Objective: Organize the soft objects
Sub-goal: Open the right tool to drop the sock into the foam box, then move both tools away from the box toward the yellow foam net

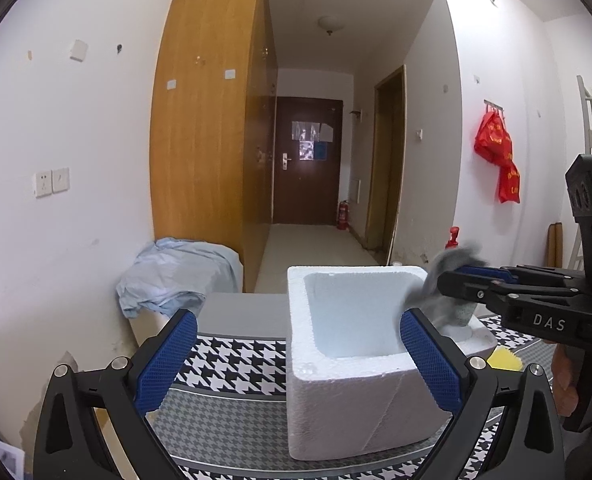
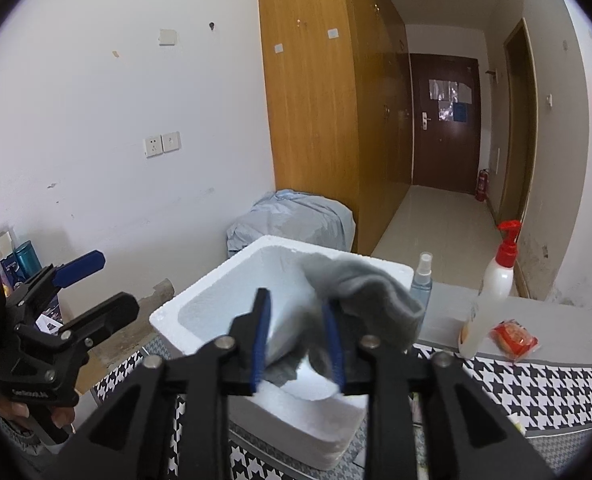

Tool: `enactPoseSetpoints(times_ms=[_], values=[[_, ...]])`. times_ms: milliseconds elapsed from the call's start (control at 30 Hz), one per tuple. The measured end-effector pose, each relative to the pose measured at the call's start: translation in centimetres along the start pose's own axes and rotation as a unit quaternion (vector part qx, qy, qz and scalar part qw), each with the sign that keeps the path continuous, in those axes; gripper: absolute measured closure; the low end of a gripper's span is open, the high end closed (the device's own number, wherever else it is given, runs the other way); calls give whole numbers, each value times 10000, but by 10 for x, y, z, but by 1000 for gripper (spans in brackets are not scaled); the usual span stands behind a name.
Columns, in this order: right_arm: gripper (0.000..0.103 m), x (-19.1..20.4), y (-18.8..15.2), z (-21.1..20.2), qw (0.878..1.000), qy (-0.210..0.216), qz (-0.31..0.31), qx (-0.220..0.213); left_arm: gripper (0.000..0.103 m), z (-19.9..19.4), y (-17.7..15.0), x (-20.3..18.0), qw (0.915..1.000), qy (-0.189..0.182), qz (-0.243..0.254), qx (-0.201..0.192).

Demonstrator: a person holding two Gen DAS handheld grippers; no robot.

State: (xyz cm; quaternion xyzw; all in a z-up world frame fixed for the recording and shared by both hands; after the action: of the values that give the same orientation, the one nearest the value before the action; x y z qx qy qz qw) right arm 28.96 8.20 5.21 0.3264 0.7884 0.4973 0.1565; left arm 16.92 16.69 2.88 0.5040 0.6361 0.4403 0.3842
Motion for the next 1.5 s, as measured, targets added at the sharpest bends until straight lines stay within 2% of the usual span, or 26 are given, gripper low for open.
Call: enactPoseSetpoints(times_ms=[100,167,267,433,500,600,1067,1500], values=[[64,3,1,4,10000,19,-8,61,1,1,-1,1,10000,-17,-15,3],[50,6,0,7,9999,23,-58,103,1,1,-1,1,10000,-27,-1,12],[47,11,0,10,9998,53,-115,157,1,2,-2,2,10000,-19,-2,31],[25,12,-1,8,9997,101,-132,153,1,-1,-1,2,10000,44,-18,25],[12,12,-1,5,9998,112,-120,112,1,-2,-1,3,10000,71,-15,19],[2,15,-1,2,9998,127,-164,81,1,-5,-1,3,9999,118,-13,12],[1,13,-2,-14,9998,147,-162,-15,1,-11,2,-7,9998,183,13,15],[1,13,-3,-33,9995,158,-214,-157,1,-22,4,-20,9999,56,87,-16]])
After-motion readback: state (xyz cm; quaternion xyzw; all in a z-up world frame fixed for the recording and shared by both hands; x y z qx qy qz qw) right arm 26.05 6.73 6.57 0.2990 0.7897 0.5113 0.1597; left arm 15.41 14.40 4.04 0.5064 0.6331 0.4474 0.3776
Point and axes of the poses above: each gripper's, at about its wrist camera, not at the fingertips, and z roughly the way its jaws point, x to its left, y to its top, the point moved 5 cm from there along z, roughly the way its jaws point, and after that the axes turned 1 degree about x, right-handed, at the moved point
